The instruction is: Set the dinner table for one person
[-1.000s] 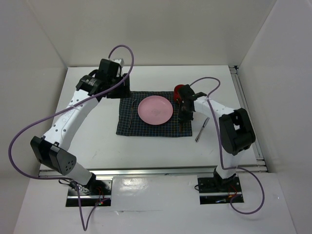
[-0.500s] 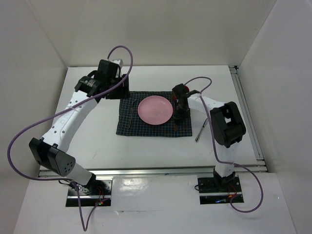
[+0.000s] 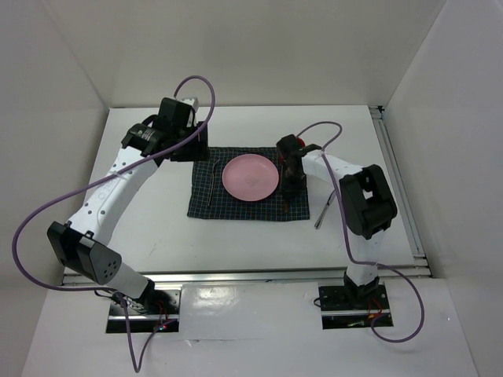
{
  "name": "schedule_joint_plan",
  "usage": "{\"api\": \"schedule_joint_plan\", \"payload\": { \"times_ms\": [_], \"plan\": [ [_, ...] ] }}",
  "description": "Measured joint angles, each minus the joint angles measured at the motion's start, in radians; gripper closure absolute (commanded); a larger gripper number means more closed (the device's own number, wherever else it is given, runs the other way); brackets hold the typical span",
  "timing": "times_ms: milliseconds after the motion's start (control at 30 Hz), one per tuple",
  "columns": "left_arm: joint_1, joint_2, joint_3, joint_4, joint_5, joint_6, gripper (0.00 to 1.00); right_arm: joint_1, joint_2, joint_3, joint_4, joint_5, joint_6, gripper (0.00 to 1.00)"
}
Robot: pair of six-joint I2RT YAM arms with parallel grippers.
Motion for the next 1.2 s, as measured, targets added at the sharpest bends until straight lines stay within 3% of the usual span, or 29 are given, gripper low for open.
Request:
{"api": "schedule_joint_plan", "payload": {
  "times_ms": [167, 233, 333, 433, 567, 767, 1133, 1200],
  "plan": [
    [0.0, 0.0, -0.004, 0.001, 0.003, 0.0, 0.3, -0.008, -0.099, 0.005, -0.05, 0.072, 0.019, 0.61],
    [0.0, 0.0, -0.007, 0.001, 0.004, 0.0, 0.3, -0.018, -0.169, -0.01, -0.055, 0.095, 0.031, 0.53],
    [0.0, 0.0, -0.011, 0.002, 0.007, 0.0, 0.3, -0.085, -0.331, -0.115, -0.037, 0.11, 0.045, 0.44],
    [0.0, -0.001, -0.011, 0.002, 0.011, 0.0, 0.3, -0.186, -0.436, -0.221, -0.034, 0.11, 0.048, 0.43],
    [0.0, -0.001, -0.011, 0.003, 0.015, 0.001, 0.3, -0.299, -0.435, -0.338, -0.021, 0.09, 0.049, 0.36],
    [0.0, -0.003, -0.011, 0.005, 0.019, 0.001, 0.3, -0.314, -0.356, -0.412, 0.01, 0.043, 0.048, 0.36],
    [0.0, -0.003, -0.011, 0.004, 0.019, 0.002, 0.3, -0.314, -0.304, -0.424, 0.089, 0.036, 0.051, 0.59],
    [0.0, -0.003, -0.011, 0.004, 0.019, 0.002, 0.3, -0.314, -0.301, -0.424, 0.092, 0.044, 0.053, 0.68]
  ]
}}
